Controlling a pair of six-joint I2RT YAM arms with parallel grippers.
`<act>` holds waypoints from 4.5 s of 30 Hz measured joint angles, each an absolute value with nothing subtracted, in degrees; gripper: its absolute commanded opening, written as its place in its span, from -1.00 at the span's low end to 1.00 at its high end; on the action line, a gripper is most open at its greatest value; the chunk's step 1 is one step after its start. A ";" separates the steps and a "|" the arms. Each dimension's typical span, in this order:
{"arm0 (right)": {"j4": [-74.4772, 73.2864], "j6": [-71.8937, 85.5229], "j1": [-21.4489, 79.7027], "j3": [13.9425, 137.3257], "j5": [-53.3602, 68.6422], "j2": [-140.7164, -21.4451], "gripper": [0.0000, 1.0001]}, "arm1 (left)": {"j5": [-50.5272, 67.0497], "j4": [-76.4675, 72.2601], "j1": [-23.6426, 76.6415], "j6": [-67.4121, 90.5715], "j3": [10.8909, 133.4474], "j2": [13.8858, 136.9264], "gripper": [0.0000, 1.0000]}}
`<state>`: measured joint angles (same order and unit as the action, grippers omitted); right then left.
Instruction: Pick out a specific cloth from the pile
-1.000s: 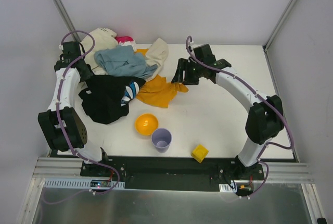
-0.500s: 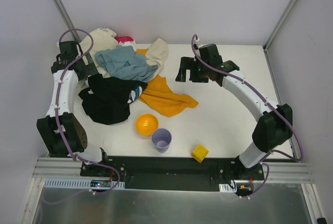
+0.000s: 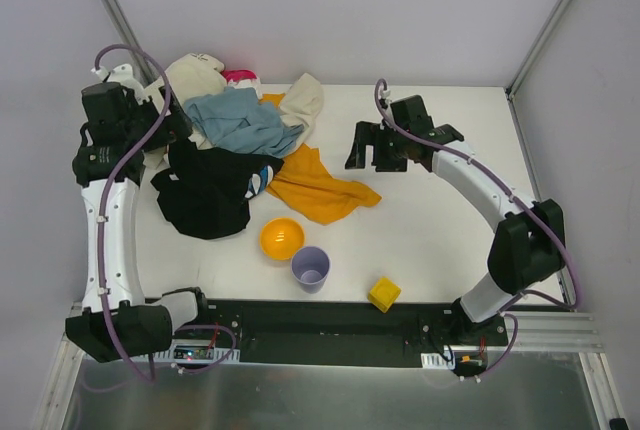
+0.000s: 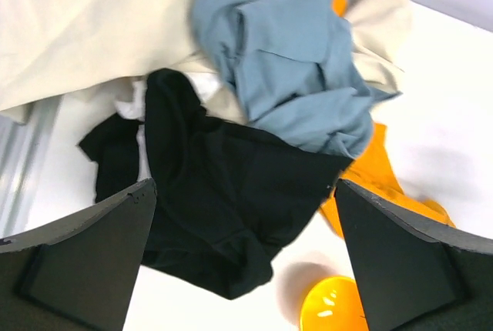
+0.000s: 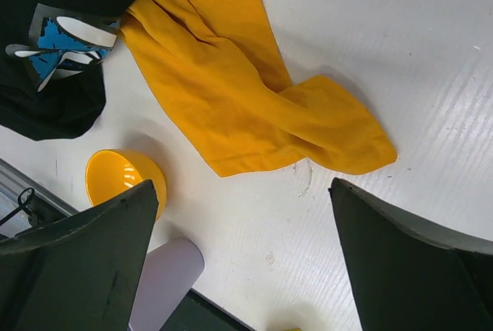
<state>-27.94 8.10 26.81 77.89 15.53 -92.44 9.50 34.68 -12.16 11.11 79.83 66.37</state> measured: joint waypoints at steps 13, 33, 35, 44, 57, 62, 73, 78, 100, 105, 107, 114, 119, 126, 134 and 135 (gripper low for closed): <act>-25.17 8.32 20.51 68.73 19.33 -88.03 0.93 | 7.14 35.77 10.02 8.64 83.81 81.41 0.98; -21.10 8.29 13.72 56.62 24.99 -83.57 0.93 | -30.37 38.11 35.07 -0.08 114.85 125.58 0.98; -20.95 8.29 13.50 56.27 25.04 -83.57 0.92 | -32.99 38.30 35.57 -0.95 116.84 128.29 0.98; -20.05 8.29 13.02 55.90 26.35 -83.70 0.93 | -40.84 38.94 35.35 -3.70 123.04 138.21 0.98; -19.81 8.32 12.95 55.90 27.90 -84.07 0.93 | -39.33 39.31 32.10 -2.98 127.52 142.65 -0.44; -19.35 8.47 12.95 55.90 28.12 -84.09 0.93 | -37.36 39.07 29.95 -1.93 127.66 142.65 -1.00; -19.05 8.51 12.95 55.90 29.32 -84.09 0.93 | -32.73 38.39 26.00 -0.62 122.74 134.41 -1.00; -19.03 8.49 12.95 55.90 29.61 -84.09 0.93 | -27.79 38.65 21.85 1.30 120.99 124.92 -1.00; -19.20 8.54 14.46 56.34 29.12 -84.07 0.92 | -13.82 37.52 -11.07 11.51 85.25 89.12 -1.00; -20.10 8.56 17.61 58.98 28.16 -84.27 0.92 | -4.51 36.18 -20.03 15.22 77.45 89.21 -1.00; -20.43 8.56 18.87 60.93 27.55 -84.86 0.92 | -1.78 35.59 -22.96 16.36 75.94 89.23 -1.00; -20.43 9.21 24.05 65.36 25.26 -87.37 0.92 | 3.36 34.24 -23.97 18.31 73.97 89.23 -1.00; -20.32 9.43 26.74 67.79 23.70 -91.07 0.92 | 4.89 33.41 -24.01 18.79 73.21 89.23 -1.00; -21.21 8.08 30.11 77.52 21.34 -100.55 0.92 | 6.04 33.04 -24.01 18.92 72.71 89.23 -1.00; -24.88 5.21 33.32 94.13 18.63 -112.97 0.92 | 7.49 32.34 -24.08 18.92 72.23 89.21 -1.00; -25.87 4.97 33.65 96.75 18.35 -114.87 0.92 | 7.55 32.29 -24.08 18.92 72.20 89.21 -1.00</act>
